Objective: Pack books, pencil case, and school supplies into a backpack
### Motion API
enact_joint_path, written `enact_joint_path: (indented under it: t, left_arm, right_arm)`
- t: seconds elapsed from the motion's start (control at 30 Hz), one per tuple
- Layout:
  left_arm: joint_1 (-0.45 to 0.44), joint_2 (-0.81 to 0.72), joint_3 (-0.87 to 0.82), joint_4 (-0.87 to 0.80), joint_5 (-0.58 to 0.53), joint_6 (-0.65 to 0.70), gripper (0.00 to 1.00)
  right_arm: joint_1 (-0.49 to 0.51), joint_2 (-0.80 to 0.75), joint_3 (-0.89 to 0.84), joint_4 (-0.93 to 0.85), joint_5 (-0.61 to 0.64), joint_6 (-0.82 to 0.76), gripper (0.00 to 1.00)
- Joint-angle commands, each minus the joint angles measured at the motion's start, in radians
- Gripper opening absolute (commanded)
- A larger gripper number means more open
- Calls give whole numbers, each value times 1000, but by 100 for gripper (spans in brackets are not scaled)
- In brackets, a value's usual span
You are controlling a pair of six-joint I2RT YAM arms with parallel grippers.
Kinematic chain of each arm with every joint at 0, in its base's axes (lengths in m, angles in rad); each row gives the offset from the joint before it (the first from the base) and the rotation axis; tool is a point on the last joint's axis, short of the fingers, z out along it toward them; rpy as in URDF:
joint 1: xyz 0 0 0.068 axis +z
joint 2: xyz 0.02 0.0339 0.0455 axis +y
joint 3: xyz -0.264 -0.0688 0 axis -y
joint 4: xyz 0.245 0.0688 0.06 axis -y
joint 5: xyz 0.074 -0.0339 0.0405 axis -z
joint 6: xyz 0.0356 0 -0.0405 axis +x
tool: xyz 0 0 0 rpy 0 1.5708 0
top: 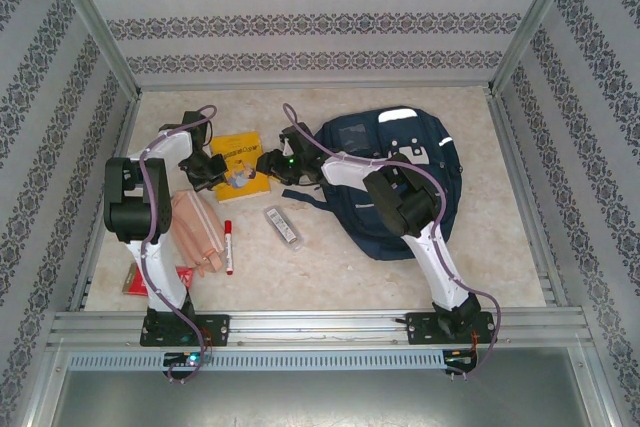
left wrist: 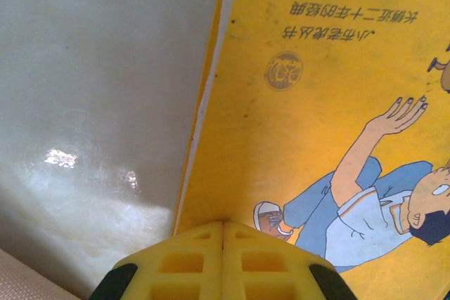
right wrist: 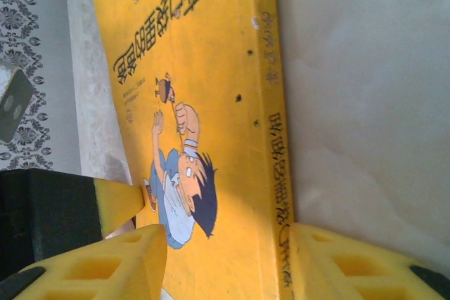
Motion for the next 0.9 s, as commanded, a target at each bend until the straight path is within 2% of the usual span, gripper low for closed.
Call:
enact_joint_path:
  t: [0.0,0.13,0.3,0.43,0.5,0.87]
  left_arm:
    - [-2,119,-39,42,23,26,0]
    - [9,137,-21,19,38,52,0]
    - [12,149,-4,6,105,115,0]
    - [11,146,-4,11,175,146,0]
    - [11,148,-2,11,200,144,0]
    - [6,144,2,-4,211,135,0]
  right_arm:
    - [72,-37,-53,82,-165,58,45]
    - [66,-70,-68,171,-224,27,42]
    - [53,-62,-101,413,-347,147,39]
    - [54,-77,-127,426,-340,152,39]
    - [54,-71,-150,514,-346,198,39]
    - [51,-68,-202,796,-272,409,41]
